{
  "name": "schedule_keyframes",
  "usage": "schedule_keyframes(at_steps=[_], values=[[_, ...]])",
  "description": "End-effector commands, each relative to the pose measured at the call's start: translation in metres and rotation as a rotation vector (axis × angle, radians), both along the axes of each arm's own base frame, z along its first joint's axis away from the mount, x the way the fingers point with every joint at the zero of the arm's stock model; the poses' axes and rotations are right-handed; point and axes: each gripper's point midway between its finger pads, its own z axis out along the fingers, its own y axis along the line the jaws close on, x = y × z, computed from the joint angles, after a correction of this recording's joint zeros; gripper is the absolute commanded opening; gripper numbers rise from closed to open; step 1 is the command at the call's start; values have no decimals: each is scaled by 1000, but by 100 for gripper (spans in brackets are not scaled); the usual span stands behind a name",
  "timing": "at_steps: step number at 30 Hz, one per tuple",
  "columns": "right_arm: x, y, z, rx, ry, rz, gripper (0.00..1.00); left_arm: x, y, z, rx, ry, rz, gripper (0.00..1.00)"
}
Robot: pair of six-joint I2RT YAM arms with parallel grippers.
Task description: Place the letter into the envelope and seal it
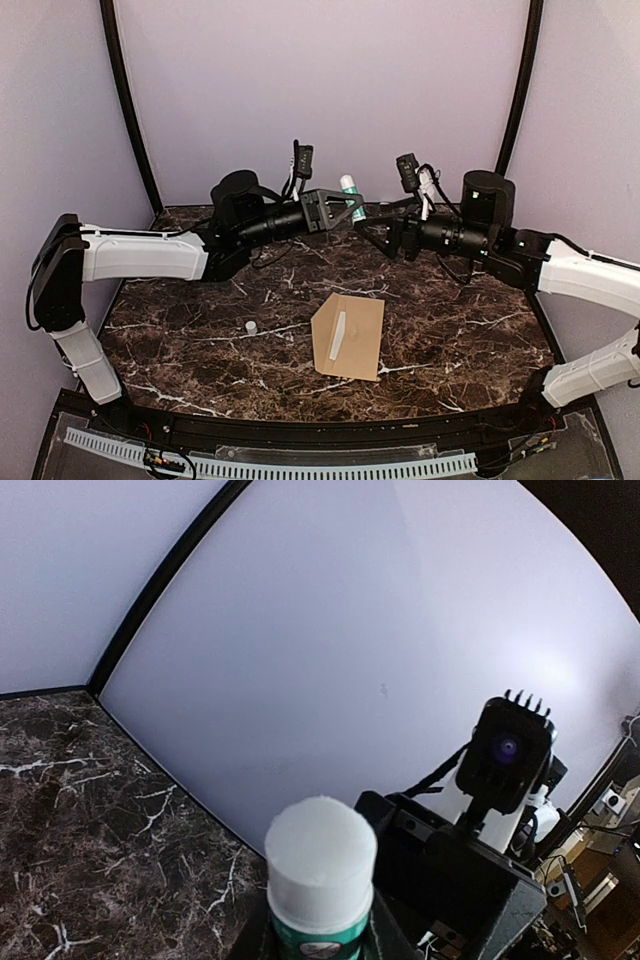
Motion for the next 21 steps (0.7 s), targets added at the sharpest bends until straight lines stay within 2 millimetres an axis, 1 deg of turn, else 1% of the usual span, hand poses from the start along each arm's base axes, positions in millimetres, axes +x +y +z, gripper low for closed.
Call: schedule_keyframes(at_steps=[1, 3, 6, 12, 20, 21], values=[[14, 5, 15, 16, -23, -63, 62, 12, 10, 26, -15, -47, 100, 0], [19, 7, 13, 18, -9, -75, 54, 13, 10, 26, -9, -48, 112, 0], [24, 10, 9, 15, 4, -86, 47, 15, 11, 25, -1, -50, 122, 0], [25, 19, 7, 23, 27, -71, 39, 17, 11, 24, 4, -57, 136, 0], [29, 26, -1, 21, 53, -63, 33, 17, 11, 23, 2, -61, 137, 0], [29, 27, -1, 24, 55, -60, 31, 17, 11, 22, 3, -62, 136, 0]])
